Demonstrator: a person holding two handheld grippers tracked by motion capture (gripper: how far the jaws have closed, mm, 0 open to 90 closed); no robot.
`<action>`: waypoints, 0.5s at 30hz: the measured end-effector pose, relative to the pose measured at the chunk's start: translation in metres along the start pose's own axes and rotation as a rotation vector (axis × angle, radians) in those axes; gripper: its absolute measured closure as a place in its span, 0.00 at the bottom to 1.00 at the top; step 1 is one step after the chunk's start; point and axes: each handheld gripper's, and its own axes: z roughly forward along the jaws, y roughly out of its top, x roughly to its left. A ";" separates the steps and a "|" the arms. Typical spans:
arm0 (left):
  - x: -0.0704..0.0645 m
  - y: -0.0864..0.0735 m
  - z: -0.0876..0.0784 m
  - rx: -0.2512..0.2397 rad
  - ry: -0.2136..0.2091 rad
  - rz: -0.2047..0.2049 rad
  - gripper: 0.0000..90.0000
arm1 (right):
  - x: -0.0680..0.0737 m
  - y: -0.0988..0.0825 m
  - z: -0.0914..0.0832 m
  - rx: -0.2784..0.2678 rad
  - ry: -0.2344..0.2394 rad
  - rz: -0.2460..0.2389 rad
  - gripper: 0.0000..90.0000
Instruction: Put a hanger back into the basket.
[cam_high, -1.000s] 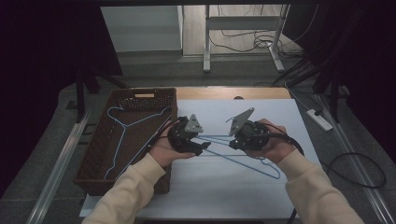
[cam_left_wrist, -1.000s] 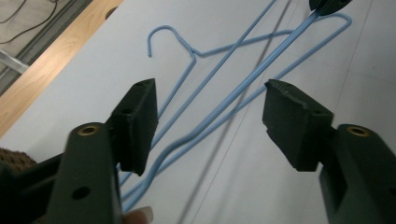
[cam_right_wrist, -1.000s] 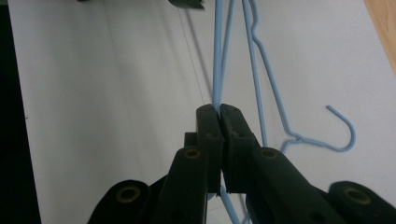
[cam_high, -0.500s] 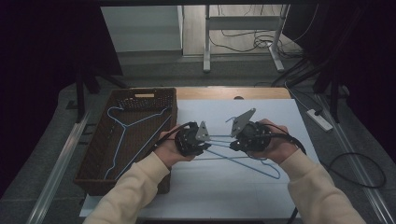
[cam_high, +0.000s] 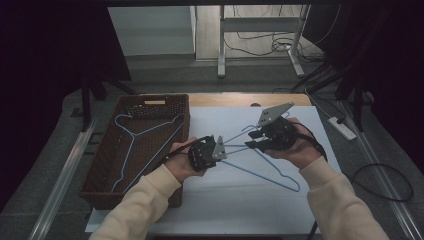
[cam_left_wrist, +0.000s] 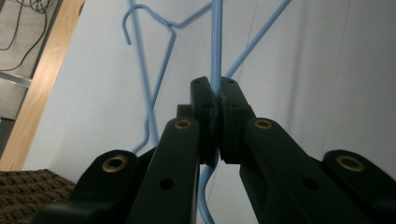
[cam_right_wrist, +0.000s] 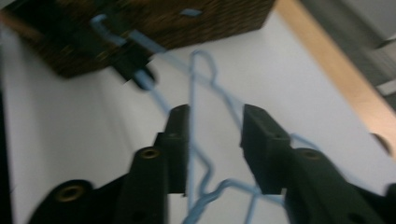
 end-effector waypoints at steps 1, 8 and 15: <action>0.000 0.000 0.000 0.003 0.005 -0.002 0.97 | -0.003 0.000 -0.001 -0.031 -0.032 0.025 0.61; 0.006 -0.002 -0.007 -0.032 0.009 -0.088 0.97 | -0.020 -0.005 -0.028 -0.308 -0.147 0.192 0.48; 0.013 -0.007 -0.014 -0.072 0.028 -0.168 0.97 | -0.022 -0.016 -0.052 -0.461 -0.182 0.255 0.47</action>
